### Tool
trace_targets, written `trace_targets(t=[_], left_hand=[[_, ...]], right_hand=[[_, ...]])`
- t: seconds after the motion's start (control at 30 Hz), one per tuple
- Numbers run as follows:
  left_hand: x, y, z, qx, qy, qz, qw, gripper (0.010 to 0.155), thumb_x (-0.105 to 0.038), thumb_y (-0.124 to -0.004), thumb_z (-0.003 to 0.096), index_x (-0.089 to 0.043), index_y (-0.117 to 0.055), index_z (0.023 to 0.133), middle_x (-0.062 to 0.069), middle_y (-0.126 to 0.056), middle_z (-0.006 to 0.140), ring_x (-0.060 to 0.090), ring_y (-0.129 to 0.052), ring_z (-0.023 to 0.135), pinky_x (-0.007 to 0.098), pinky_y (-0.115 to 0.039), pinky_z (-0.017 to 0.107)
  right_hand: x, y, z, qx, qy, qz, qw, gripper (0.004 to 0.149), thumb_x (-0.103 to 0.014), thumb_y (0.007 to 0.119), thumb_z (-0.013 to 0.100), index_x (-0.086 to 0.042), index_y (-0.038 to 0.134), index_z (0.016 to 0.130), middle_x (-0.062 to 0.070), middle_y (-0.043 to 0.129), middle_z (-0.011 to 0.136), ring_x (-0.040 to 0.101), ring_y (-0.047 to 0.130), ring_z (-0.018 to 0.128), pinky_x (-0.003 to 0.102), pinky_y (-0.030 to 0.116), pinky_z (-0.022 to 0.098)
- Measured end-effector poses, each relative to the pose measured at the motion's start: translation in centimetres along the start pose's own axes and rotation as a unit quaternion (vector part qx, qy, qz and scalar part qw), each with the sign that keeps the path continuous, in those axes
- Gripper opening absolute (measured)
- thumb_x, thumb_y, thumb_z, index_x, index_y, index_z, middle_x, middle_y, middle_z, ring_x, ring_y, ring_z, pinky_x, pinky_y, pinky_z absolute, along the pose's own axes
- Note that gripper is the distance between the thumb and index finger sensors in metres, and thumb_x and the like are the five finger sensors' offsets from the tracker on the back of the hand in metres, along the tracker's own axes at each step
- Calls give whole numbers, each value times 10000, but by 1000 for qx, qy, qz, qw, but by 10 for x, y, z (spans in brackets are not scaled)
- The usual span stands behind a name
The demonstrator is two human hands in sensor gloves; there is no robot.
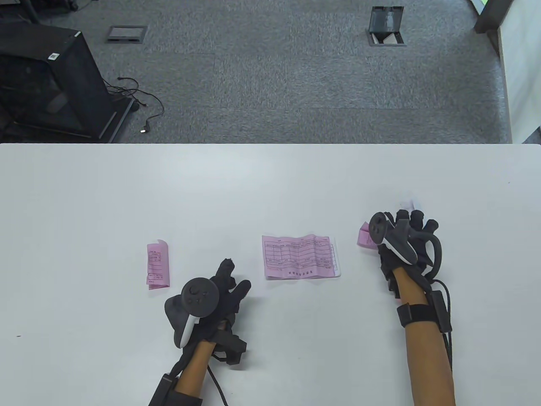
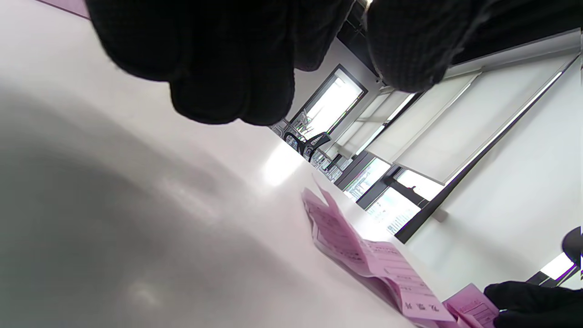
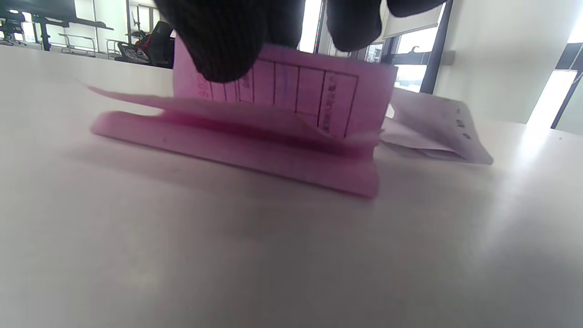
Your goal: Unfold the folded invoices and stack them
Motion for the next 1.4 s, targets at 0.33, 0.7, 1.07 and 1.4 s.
trace_targets(t=[0.33,0.7,1.07,1.4], left_hand=[[-4,6,-6,-34,-32,-23,999,708,-496,-805,502,-165,-599,1094,162,-885,911,373,-876,748,497,-754,555],[-39,-19,-25,23,-138,-62,988,771,-520,-829,484,-186,-543,1118,179,-816,985,400,-821,818,513,-726,592],[-41,-46,-27,135,-165,-153,965,1060,-532,-858,465,-191,-114,1139,286,-266,1199,558,-440,1021,613,-563,705],[-33,-53,-23,173,-162,-297,925,1091,-452,-910,458,-183,-82,1116,165,-591,1100,449,-633,965,599,-599,695]], right_hand=[[0,-14,-17,35,-16,50,998,376,-390,726,497,-267,801,844,82,777,953,431,610,965,728,417,677],[51,-56,-77,-37,-32,457,888,382,-368,717,509,-209,796,847,96,851,841,397,752,840,693,495,656],[-10,-62,-137,-130,-188,601,766,382,-372,712,513,-209,794,848,93,853,835,392,759,830,692,499,649],[-45,-42,-154,-191,-215,667,687,383,-377,707,515,-219,784,855,87,847,840,390,751,838,697,489,648]])
Point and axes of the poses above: the tracker on the back of each hand, its own x axis roughly to the little-finger side, its own z axis roughly from the wrist to the fingertips, y = z × x, the point moved 1 cm from there along z, roughly from the wrist to the fingertips
